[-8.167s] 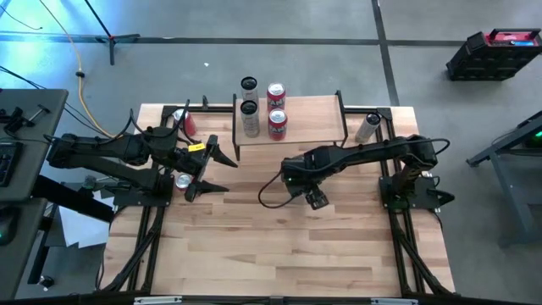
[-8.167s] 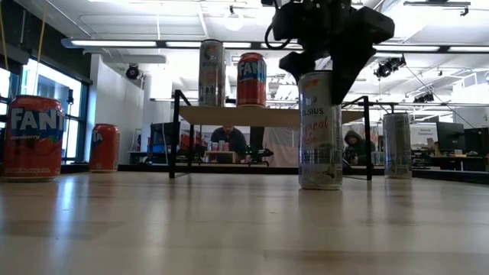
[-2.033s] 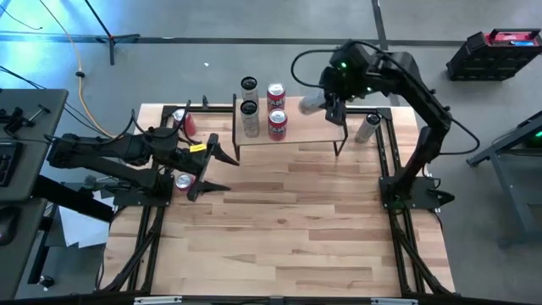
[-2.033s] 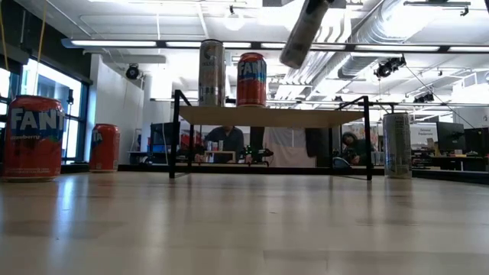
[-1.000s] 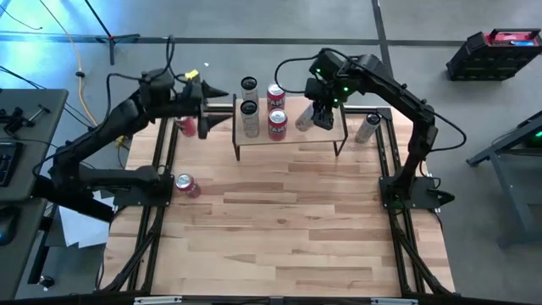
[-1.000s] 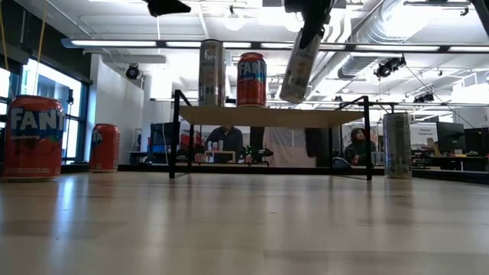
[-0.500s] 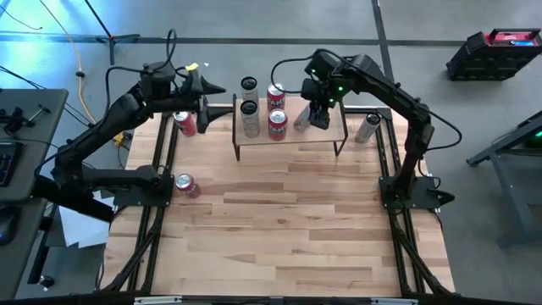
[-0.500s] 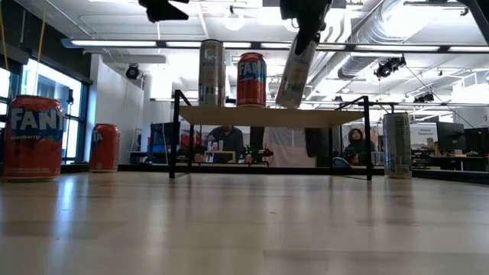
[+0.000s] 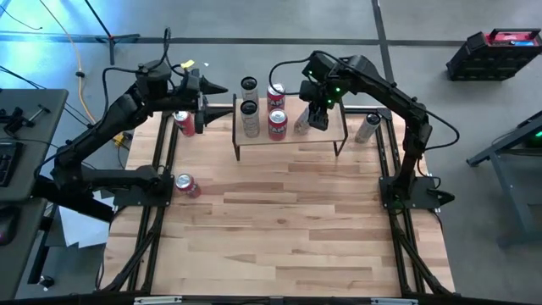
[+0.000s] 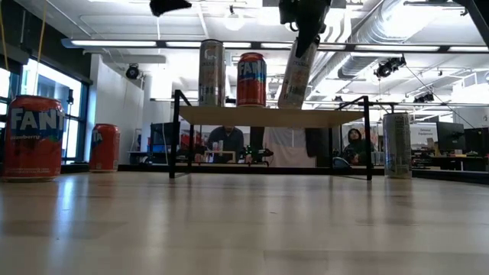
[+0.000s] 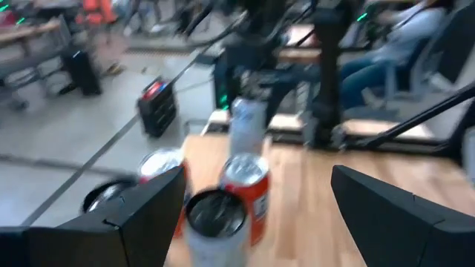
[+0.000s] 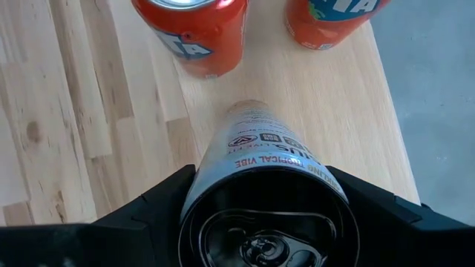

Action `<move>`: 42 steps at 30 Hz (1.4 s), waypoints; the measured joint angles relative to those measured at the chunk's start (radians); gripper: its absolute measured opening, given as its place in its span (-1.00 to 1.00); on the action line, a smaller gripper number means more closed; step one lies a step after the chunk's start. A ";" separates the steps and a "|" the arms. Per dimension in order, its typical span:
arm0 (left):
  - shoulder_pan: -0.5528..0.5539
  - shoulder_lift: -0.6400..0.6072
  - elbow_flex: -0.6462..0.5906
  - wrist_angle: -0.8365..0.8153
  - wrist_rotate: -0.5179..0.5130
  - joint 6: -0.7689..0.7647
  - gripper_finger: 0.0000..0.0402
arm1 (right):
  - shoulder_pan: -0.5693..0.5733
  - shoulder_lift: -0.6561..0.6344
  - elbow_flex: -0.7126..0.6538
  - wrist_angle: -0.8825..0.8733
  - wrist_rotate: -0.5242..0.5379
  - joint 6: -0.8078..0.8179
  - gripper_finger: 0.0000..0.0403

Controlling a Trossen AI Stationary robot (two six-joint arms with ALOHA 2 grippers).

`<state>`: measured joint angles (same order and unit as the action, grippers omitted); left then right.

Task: Place canned beverage on shelf
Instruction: Put the white yellow soda can on the shelf

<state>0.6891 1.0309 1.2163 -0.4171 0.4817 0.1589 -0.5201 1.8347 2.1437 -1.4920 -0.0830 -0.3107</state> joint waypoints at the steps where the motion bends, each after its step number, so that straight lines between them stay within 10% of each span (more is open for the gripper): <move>1: 0.000 0.000 0.000 0.023 0.022 -0.012 0.64 | 0.000 0.000 0.000 0.000 0.000 0.007 0.29; 29: 0.000 -0.001 0.000 0.098 0.050 -0.015 0.64 | 0.004 0.001 0.004 0.075 0.090 0.021 0.65; 42: -0.012 0.000 0.000 -0.128 0.058 0.114 0.64 | 0.055 -0.106 -0.047 -0.024 0.134 0.178 0.65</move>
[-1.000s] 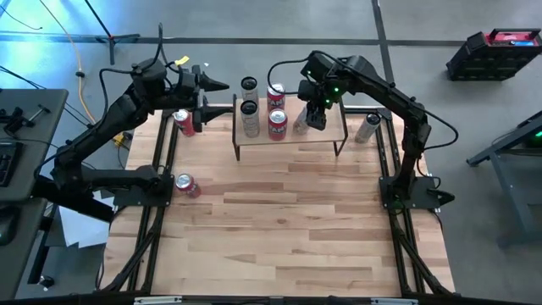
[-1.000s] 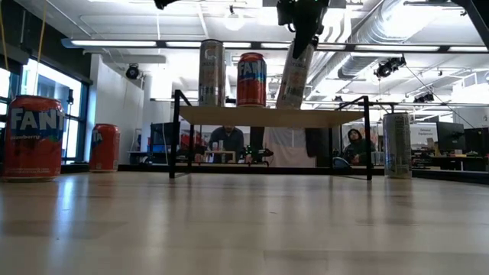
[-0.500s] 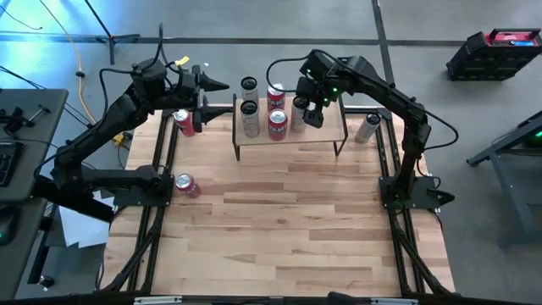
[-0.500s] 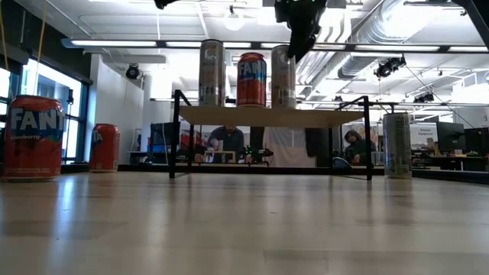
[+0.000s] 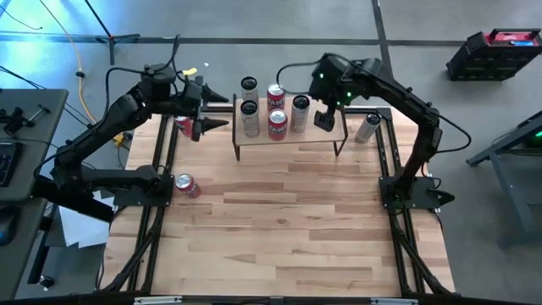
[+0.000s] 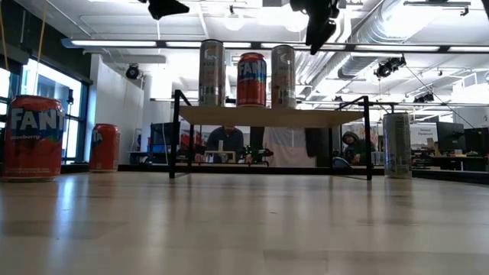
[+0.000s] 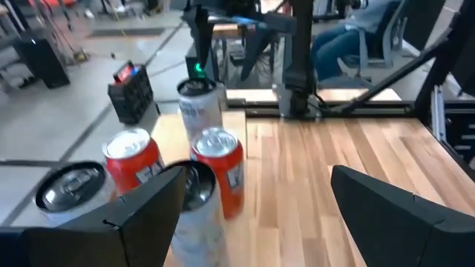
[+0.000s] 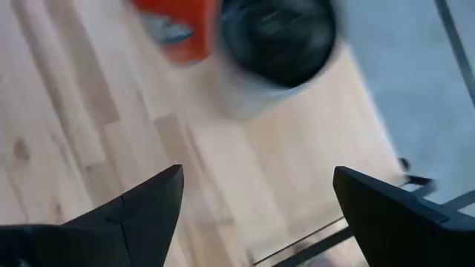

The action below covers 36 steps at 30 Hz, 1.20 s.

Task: Place canned beverage on shelf
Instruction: Put the white yellow soda can on the shelf

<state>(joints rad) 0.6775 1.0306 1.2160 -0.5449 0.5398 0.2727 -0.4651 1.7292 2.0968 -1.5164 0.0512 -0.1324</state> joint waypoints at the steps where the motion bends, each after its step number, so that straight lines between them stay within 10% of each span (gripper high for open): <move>1: 0.000 -0.002 0.000 -0.018 -0.005 0.002 0.64 | 0.015 -0.011 -0.024 0.003 0.006 0.014 0.65; 18: -0.114 -0.061 -0.204 -0.035 -0.102 -0.055 0.63 | 0.363 -0.282 -0.743 0.476 0.322 0.548 0.65; 36: -0.228 -0.294 -0.293 0.263 -0.108 -0.230 0.63 | 0.444 -0.284 -0.807 0.726 0.630 0.782 0.58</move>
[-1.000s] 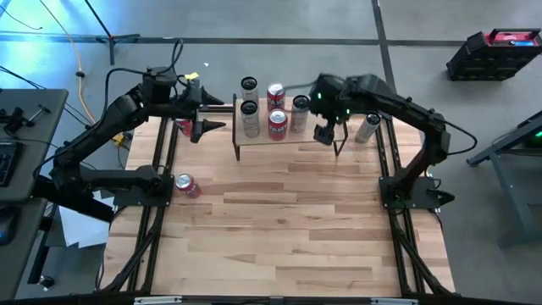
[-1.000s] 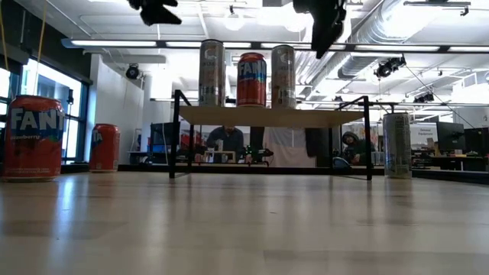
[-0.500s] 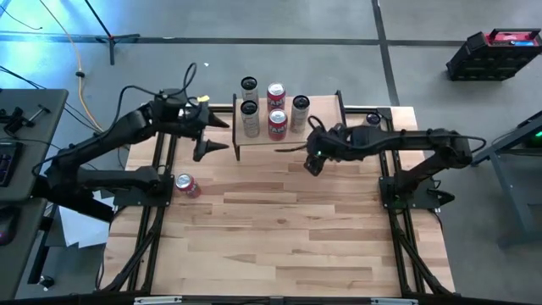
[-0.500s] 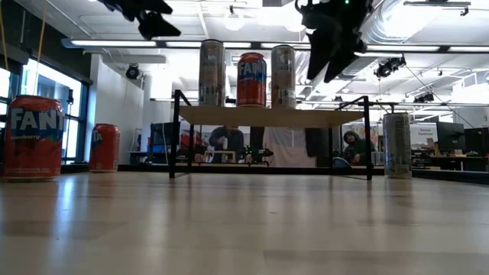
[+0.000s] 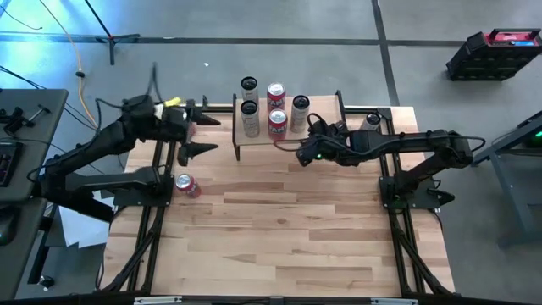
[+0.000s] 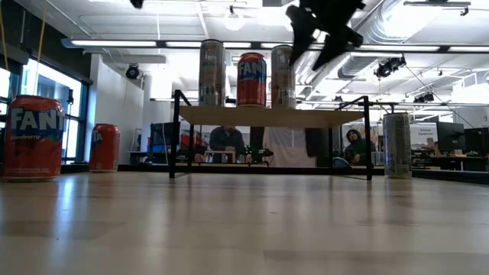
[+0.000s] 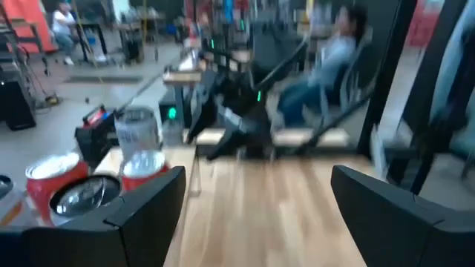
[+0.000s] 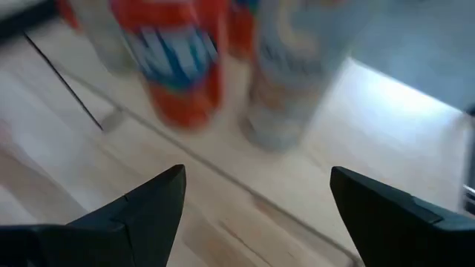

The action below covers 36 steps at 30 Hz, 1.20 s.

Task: Place canned beverage on shelf
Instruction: Put the white yellow soda can on the shelf

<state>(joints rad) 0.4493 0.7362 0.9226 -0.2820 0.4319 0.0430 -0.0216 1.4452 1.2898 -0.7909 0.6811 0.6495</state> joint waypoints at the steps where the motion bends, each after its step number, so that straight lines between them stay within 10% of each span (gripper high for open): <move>1: 0.002 -0.015 0.000 0.023 0.000 -0.043 0.63 | 0.004 0.000 0.003 0.039 0.004 -0.004 0.58; 9: 0.023 -0.096 0.001 0.106 -0.075 -0.119 0.63 | 0.071 0.000 0.004 0.121 0.170 -0.037 0.58; 36: 0.024 -0.174 -0.013 0.087 -0.077 -0.234 0.63 | -0.034 -0.006 0.005 0.298 0.250 -0.080 0.93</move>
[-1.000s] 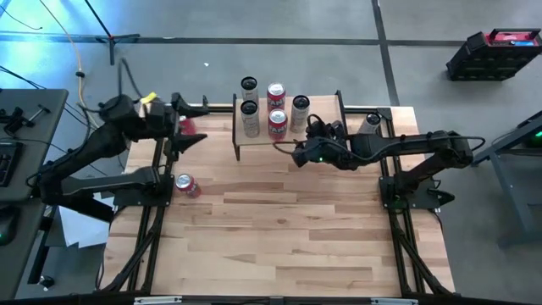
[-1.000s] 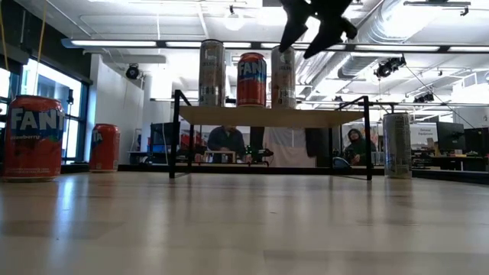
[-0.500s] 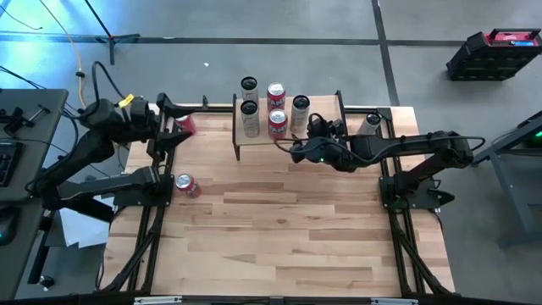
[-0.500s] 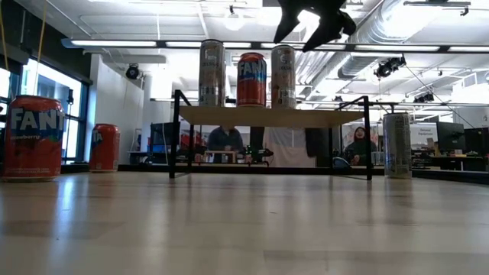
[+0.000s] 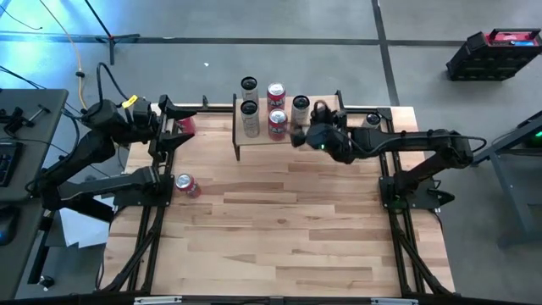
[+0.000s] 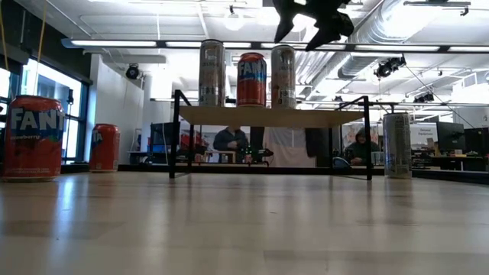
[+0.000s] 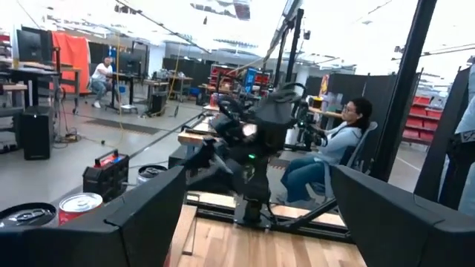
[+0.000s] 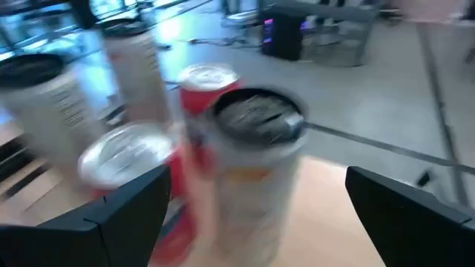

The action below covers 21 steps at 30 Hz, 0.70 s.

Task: Place canned beverage on shelf
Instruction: Put the white yellow soda can on the shelf

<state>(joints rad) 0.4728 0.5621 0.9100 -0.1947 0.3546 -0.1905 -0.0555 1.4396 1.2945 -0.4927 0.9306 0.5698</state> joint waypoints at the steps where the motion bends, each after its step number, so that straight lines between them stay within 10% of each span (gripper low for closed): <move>1: 0.000 0.000 0.000 -0.001 0.000 -0.002 0.63 | -0.013 0.001 0.000 0.005 0.008 -0.007 0.93; 21: -0.002 0.000 0.000 0.020 -0.052 -0.043 0.63 | -0.168 0.051 0.000 0.135 -0.150 -0.057 0.93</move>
<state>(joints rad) 0.4707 0.5625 0.9100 -0.1746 0.3025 -0.2337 -0.2235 1.4906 1.2942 -0.3581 0.7804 0.5123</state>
